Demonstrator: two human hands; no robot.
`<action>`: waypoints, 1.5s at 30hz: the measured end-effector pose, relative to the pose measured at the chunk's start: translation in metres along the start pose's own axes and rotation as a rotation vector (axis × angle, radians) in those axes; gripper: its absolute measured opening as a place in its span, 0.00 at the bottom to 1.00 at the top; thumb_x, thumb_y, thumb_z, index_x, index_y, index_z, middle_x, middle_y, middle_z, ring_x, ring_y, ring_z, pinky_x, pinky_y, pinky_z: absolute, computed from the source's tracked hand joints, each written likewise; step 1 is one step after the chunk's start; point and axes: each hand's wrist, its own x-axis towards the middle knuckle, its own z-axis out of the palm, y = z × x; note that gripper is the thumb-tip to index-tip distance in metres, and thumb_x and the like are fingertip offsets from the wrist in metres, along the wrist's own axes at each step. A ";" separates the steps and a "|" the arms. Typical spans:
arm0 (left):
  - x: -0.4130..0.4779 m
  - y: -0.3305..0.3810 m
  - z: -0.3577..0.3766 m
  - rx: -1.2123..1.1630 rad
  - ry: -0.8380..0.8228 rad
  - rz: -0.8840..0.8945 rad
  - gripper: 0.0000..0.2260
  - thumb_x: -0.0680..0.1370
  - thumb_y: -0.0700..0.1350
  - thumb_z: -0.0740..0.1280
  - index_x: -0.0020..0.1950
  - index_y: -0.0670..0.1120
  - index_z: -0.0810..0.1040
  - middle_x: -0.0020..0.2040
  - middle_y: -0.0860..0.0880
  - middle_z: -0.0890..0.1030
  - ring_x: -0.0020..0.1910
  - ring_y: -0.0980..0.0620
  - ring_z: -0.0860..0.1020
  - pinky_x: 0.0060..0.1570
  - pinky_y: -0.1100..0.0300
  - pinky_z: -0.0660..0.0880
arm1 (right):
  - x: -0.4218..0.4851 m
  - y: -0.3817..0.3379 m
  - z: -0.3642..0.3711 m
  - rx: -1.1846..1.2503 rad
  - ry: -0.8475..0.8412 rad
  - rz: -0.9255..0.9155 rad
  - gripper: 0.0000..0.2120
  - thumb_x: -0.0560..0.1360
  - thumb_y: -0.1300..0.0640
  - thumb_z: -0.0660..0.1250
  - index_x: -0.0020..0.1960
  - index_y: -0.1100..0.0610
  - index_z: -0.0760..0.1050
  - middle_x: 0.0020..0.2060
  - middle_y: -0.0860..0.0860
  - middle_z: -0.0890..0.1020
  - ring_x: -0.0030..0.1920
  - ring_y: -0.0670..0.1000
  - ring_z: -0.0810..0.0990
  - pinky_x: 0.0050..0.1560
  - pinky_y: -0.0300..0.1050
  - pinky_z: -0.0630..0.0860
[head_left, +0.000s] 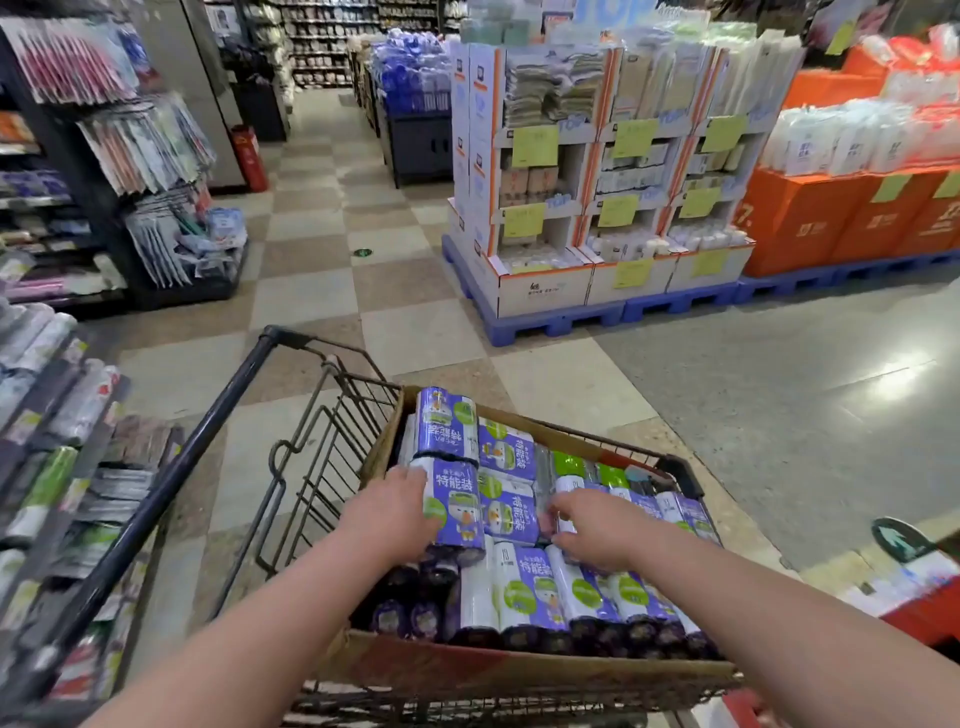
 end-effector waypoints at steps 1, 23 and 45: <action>0.005 0.001 0.001 -0.012 -0.015 -0.035 0.24 0.78 0.57 0.61 0.71 0.48 0.64 0.67 0.47 0.70 0.64 0.46 0.72 0.58 0.51 0.72 | 0.008 0.000 0.000 -0.002 0.003 -0.005 0.14 0.79 0.54 0.58 0.64 0.54 0.72 0.60 0.52 0.77 0.53 0.54 0.76 0.46 0.44 0.69; 0.053 0.018 0.033 -0.574 -0.217 -0.644 0.27 0.69 0.59 0.74 0.62 0.46 0.73 0.58 0.47 0.80 0.54 0.48 0.80 0.49 0.58 0.76 | 0.188 -0.014 -0.009 0.508 -0.142 -0.058 0.15 0.75 0.51 0.66 0.56 0.57 0.68 0.46 0.51 0.76 0.48 0.54 0.75 0.39 0.44 0.71; 0.024 0.016 0.022 -0.804 0.002 -0.584 0.20 0.68 0.50 0.76 0.55 0.52 0.72 0.45 0.53 0.80 0.40 0.57 0.79 0.33 0.66 0.73 | 0.157 0.002 -0.009 1.368 -0.002 0.273 0.21 0.71 0.61 0.73 0.60 0.59 0.67 0.45 0.54 0.78 0.36 0.52 0.79 0.30 0.43 0.77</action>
